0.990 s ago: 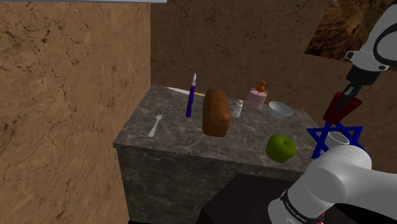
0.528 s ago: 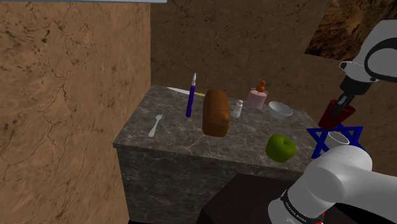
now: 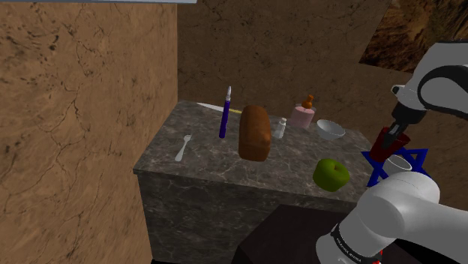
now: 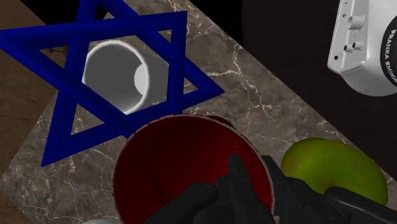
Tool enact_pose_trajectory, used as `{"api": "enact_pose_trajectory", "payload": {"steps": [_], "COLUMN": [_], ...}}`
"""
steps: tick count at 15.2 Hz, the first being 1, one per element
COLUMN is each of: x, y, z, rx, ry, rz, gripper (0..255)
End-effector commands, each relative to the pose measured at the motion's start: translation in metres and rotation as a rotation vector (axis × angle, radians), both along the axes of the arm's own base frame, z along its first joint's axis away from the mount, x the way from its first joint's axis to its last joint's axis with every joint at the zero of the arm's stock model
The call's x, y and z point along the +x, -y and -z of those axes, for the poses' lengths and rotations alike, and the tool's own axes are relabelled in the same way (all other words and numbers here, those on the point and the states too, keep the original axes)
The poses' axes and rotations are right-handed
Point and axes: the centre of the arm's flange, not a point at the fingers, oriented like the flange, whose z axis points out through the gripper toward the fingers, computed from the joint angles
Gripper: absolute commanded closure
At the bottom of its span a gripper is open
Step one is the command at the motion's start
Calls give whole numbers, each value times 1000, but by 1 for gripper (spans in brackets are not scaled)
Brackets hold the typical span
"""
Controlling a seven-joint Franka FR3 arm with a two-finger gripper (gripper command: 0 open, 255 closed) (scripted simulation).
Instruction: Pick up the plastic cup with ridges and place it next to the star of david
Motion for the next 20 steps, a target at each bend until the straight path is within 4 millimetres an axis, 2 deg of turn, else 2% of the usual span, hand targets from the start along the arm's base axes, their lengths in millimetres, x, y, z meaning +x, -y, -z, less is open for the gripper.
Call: {"api": "enact_pose_trajectory", "payload": {"steps": [1, 20], "x": [1, 1], "y": [1, 1], "z": [10, 111], "rx": [0, 0], "ry": [0, 0], "rz": [0, 0], "gripper": [255, 255]}}
